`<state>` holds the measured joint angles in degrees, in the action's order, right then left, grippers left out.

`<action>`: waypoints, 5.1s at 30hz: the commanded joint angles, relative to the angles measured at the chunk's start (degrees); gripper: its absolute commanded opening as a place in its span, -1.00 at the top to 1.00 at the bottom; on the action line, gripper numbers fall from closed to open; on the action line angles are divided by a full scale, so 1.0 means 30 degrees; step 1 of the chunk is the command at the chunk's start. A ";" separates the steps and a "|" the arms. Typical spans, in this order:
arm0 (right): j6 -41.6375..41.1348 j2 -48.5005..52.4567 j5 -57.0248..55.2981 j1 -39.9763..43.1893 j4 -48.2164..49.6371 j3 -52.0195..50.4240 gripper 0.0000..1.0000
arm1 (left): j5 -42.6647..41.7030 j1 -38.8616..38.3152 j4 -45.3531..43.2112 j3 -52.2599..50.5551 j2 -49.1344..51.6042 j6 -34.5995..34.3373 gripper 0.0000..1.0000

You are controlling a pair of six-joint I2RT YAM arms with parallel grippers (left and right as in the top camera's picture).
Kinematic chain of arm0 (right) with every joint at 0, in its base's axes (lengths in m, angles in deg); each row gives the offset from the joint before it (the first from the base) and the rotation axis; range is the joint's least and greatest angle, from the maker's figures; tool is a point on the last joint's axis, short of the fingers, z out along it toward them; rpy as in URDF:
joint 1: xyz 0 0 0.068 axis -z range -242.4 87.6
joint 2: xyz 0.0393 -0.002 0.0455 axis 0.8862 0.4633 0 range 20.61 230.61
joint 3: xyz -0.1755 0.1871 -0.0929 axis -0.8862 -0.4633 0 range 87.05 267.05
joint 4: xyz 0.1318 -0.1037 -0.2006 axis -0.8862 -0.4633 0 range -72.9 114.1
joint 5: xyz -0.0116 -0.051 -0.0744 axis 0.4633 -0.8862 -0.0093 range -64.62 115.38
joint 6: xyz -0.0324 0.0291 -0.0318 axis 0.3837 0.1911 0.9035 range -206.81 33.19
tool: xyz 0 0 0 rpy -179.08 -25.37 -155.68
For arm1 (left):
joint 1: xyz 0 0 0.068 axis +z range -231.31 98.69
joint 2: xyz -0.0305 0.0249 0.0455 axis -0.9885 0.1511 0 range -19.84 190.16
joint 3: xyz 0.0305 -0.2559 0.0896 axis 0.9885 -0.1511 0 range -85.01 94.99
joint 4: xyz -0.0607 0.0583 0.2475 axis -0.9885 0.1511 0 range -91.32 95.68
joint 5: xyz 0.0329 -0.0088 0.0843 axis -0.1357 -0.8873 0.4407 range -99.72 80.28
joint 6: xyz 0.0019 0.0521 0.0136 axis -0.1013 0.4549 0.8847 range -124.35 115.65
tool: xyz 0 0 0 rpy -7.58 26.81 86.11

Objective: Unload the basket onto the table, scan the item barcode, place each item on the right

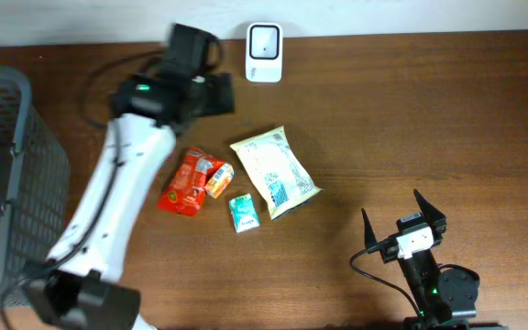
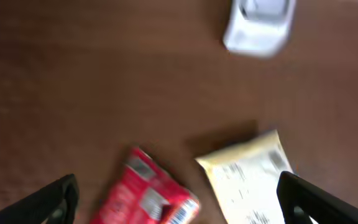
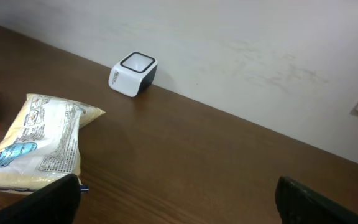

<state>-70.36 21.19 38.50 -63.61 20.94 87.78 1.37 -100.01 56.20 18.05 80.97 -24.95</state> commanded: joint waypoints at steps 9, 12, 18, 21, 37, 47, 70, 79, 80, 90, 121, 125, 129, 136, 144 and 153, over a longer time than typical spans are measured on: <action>-0.2805 0.1158 0.5049 -0.0087 0.0510 0.1916 -0.97 | 0.0248 0.3701 0.0036 0.0284 -0.0539 0.0306 -0.99; -0.2798 0.5814 0.7410 -0.0095 -0.1042 0.5391 -0.97 | 0.0248 0.3701 0.0080 0.0284 -0.0539 0.0306 -0.98; -0.2798 1.9045 1.4848 -0.0248 -0.6994 1.6028 -0.97 | 0.0248 0.3701 0.0080 0.0284 -0.0539 0.0306 -0.98; -0.2725 2.5762 1.5038 -0.2492 -1.0965 2.1675 -0.97 | 0.0248 0.3701 0.0080 0.0284 -0.0539 0.0306 -0.98; -1.1562 3.6181 0.6870 -0.9748 -1.0615 2.3941 -0.09 | 0.0248 0.3701 0.0080 0.0284 -0.0539 0.0306 -0.98; -1.3617 3.6173 -0.1224 -0.5799 -1.5832 2.4196 0.05 | 0.0248 0.3701 0.0080 0.0284 -0.0539 0.0306 -0.98; -1.6240 4.1834 0.0393 -0.9333 -1.3602 3.0651 0.92 | 0.0248 0.3701 0.0080 0.0284 -0.0539 0.0306 -0.98; -0.8480 4.0209 0.2637 -0.5311 -1.8790 3.5226 -0.63 | 0.0248 0.3701 0.0080 0.0284 -0.0539 0.0306 -0.98; -0.6696 4.0209 0.2630 -0.4481 -2.0393 3.6304 -0.76 | 0.0248 0.3701 0.0080 0.0284 -0.0539 0.0306 -0.98; 0.1530 4.2526 0.9588 0.0561 -2.2658 3.4549 -0.97 | 0.0248 0.3701 0.0080 0.0284 -0.0539 0.0306 -0.98; 0.1464 4.0749 1.4083 0.0211 -2.3336 3.5088 0.92 | 0.0240 0.3701 0.0080 0.0284 -0.0539 0.0306 -0.98; 0.1530 3.6982 1.5562 0.1202 -2.3314 3.5088 0.92 | 0.0248 0.3701 0.0080 0.0284 -0.0539 0.0306 -0.98; 0.1362 3.5685 1.5992 0.1916 -2.3482 3.5117 0.92 | 0.0248 0.3701 0.0080 0.0284 -0.0539 0.0306 -0.99; 0.2776 3.6414 1.2808 -0.0306 -2.5944 3.5102 0.92 | 0.0248 0.3701 0.0080 0.0284 -0.0539 0.0306 -0.98; 0.6550 4.0472 0.9887 -0.1005 -2.7598 3.5102 0.92 | 0.0248 0.3701 0.0080 0.0284 -0.0539 0.0306 -0.98; -0.1180 4.0574 0.8604 0.2506 -2.6432 4.0734 -0.97 | 0.0248 0.3701 0.0080 0.0284 -0.0539 0.0306 -0.98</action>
<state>-69.46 144.27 64.91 -57.80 -55.98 203.12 1.70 -89.10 56.44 18.60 79.38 -24.93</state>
